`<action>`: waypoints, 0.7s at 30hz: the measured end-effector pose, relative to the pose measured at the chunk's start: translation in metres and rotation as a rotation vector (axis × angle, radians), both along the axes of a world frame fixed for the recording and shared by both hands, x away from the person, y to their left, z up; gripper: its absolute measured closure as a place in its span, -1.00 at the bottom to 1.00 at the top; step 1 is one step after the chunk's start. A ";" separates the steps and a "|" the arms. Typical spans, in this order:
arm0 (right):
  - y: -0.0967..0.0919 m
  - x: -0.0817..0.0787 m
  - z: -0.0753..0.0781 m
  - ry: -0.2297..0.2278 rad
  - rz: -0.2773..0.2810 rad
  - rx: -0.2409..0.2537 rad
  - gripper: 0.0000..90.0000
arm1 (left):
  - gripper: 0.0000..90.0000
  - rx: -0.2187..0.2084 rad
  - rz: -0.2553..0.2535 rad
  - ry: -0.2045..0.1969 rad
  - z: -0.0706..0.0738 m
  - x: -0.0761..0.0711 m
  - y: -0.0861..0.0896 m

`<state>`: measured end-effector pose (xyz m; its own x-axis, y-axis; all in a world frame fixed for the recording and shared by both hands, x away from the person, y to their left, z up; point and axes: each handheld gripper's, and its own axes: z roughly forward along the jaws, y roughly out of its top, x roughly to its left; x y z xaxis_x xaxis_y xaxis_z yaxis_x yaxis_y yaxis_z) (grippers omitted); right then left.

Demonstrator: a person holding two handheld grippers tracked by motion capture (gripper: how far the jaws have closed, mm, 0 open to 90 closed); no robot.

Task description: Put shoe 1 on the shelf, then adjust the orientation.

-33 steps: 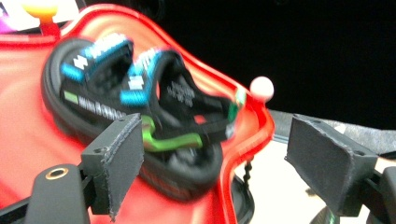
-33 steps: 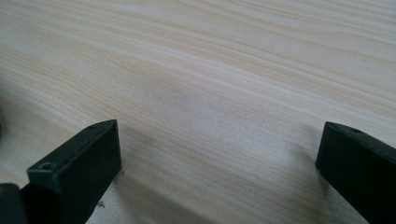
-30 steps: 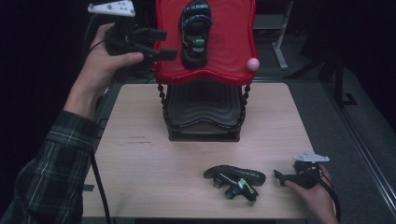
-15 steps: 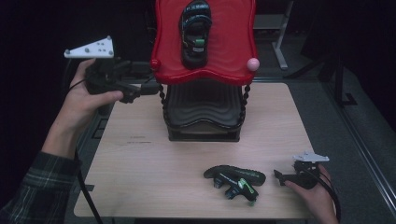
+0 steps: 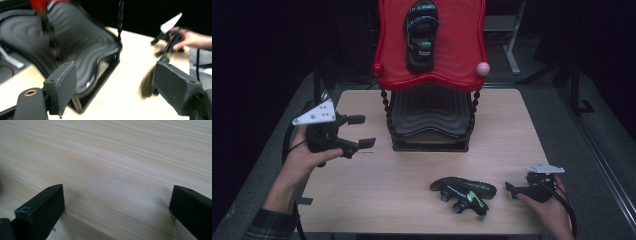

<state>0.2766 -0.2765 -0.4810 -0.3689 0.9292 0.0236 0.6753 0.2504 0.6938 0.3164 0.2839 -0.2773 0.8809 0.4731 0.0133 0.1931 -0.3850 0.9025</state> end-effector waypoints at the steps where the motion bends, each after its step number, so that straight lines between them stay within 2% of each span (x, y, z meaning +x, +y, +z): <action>1: 0.000 0.000 0.000 0.000 0.000 0.000 -1.00 | -0.59 0.009 0.005 0.006 -0.009 -0.002 0.002; 2: 0.000 0.000 0.000 0.000 0.000 0.000 -1.00 | -0.59 0.007 0.014 0.019 -0.020 -0.004 0.004; 3: 0.000 0.000 0.000 0.000 0.000 0.000 -1.00 | -0.59 0.007 0.014 0.019 -0.020 -0.004 0.004; 4: 0.000 0.000 0.000 0.000 -0.001 0.000 -1.00 | -0.59 0.010 0.029 0.030 -0.032 -0.006 0.006; 8: 0.000 0.000 0.000 -0.001 0.001 0.000 -1.00 | -0.59 0.014 0.047 0.061 -0.053 -0.010 0.010; 9: 0.000 0.000 0.000 -0.001 0.001 0.000 -1.00 | -0.59 0.014 0.047 0.061 -0.053 -0.010 0.010; 11: 0.000 0.000 0.000 0.001 -0.001 0.003 -1.00 | -0.59 0.034 0.068 0.075 -0.070 -0.013 0.011; 14: 0.000 0.000 0.000 0.001 -0.001 0.000 -1.00 | -0.59 0.025 0.074 0.107 -0.089 -0.015 0.012; 15: 0.000 0.000 0.000 0.000 -0.002 -0.001 -1.00 | -0.59 0.035 0.081 0.113 -0.095 -0.015 0.012; 16: 0.000 0.000 0.000 0.000 -0.002 -0.001 -1.00 | -0.59 0.035 0.081 0.113 -0.095 -0.015 0.012; 17: -0.001 0.000 0.000 -0.001 0.000 0.000 -1.00 | -0.59 0.066 0.101 0.113 -0.106 -0.016 0.012; 19: -0.001 0.000 0.000 0.001 -0.001 0.001 -0.98 | -0.59 0.073 0.108 0.122 -0.112 -0.017 0.011; 21: -0.003 -0.001 0.003 0.006 -0.009 0.001 -0.81 | -0.59 0.113 0.130 0.138 -0.126 -0.016 0.011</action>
